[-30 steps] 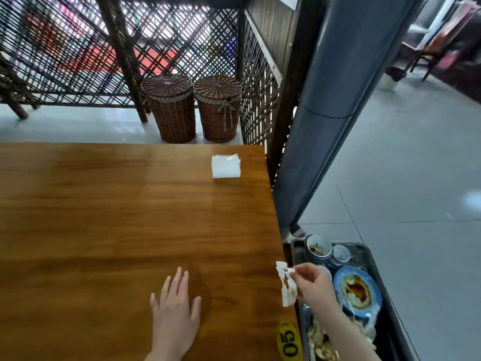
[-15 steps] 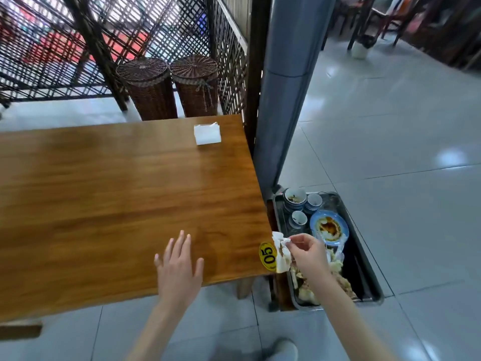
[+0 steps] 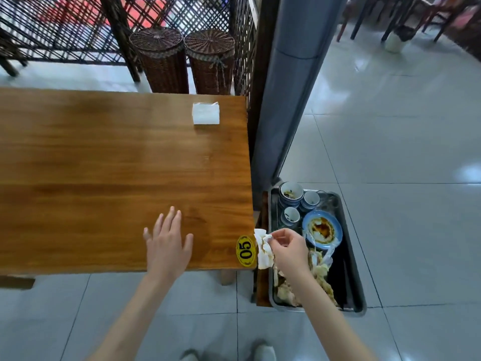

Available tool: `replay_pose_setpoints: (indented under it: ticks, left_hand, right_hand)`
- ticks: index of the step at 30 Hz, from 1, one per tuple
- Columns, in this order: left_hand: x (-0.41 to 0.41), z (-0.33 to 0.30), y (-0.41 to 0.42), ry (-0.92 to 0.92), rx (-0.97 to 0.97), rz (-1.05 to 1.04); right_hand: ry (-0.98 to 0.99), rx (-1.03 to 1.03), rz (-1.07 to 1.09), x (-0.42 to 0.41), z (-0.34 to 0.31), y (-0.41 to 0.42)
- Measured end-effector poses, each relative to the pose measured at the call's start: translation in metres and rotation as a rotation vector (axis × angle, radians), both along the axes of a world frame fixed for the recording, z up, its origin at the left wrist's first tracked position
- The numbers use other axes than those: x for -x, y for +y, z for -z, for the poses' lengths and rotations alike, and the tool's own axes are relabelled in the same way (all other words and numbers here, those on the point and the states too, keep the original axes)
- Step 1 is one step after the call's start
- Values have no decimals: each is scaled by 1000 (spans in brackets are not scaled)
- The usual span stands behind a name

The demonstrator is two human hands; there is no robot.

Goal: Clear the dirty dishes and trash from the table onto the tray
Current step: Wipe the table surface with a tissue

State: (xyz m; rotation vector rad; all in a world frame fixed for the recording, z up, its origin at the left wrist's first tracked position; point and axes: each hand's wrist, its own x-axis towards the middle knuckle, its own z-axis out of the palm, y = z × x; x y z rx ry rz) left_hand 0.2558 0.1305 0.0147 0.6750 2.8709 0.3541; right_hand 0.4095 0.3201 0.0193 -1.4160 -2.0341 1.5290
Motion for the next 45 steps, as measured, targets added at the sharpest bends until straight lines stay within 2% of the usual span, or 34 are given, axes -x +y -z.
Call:
replay_pose_setpoints:
  ticks: [5, 11, 19, 25, 31, 36, 42, 45]
  left_hand:
    - [5, 2, 18, 18, 16, -99]
    - [27, 21, 29, -10, 35, -160]
    - [123, 54, 31, 8, 110, -49]
    - [207, 73, 38, 24, 69, 25]
    - [239, 93, 54, 11, 14, 101]
    - [242, 109, 53, 22, -12, 107]
    - [244, 114, 53, 27, -45, 122]
    - [245, 113, 50, -2, -74, 121]
  right_hand:
    - [-26, -36, -130, 26, 6, 33]
    - [-32, -67, -203, 94, 16, 54]
    - [-86, -268, -236, 208, 45, 68]
    - [-111, -444, -265, 280, 67, 82]
    - [-156, -607, -194, 321, 75, 94]
    - [-262, -578, -96, 344, 88, 87]
    - [-140, -660, -398, 387, 95, 4]
    - [-63, -627, -588, 378, 93, -32]
